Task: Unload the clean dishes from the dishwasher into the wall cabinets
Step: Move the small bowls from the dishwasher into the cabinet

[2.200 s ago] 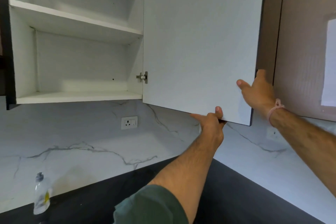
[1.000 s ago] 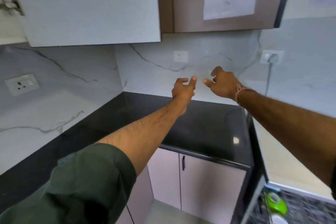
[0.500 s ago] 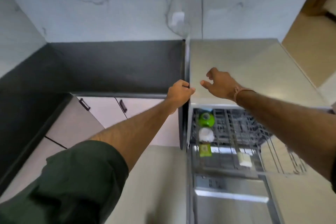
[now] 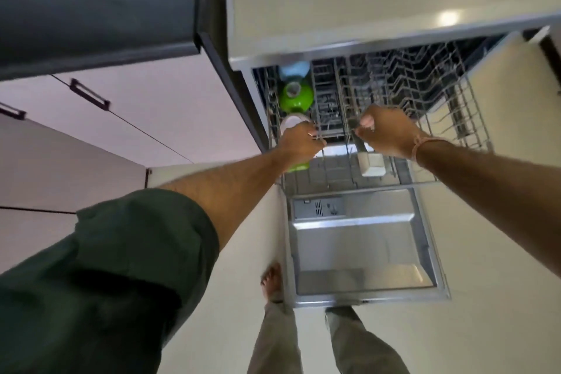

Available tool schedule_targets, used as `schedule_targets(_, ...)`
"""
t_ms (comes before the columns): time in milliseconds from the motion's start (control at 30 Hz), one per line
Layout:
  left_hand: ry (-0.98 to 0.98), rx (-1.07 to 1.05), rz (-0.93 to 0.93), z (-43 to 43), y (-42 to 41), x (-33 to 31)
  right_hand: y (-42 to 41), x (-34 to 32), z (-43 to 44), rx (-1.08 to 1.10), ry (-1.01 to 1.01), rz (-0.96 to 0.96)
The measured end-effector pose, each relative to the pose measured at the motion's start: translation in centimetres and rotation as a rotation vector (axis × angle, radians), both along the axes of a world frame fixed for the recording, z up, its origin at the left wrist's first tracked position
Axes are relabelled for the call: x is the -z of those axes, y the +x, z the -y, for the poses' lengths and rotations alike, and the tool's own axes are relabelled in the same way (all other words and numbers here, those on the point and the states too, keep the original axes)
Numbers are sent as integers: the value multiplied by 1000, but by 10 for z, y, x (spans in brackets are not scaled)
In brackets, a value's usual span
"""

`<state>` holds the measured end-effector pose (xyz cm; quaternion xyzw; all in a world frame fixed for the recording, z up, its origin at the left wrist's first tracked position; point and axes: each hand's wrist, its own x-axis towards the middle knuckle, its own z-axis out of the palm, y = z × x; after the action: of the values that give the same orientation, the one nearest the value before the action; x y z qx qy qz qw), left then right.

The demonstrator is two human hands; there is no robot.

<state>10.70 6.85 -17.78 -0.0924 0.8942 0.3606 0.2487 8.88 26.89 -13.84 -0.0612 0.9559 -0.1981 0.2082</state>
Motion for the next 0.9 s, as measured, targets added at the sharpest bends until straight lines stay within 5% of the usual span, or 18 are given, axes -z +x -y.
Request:
schedule_targets(267,-349,258,-78,2,-15,90,-3,94,-34,34,48,43)
schedule_targets(433,-399,36,-281,14,-25,111,-11,136,-34,99,11,2)
schedule_targets(900,-495,140,-72,9,-88,122,-12,177,-1,77,74,-165)
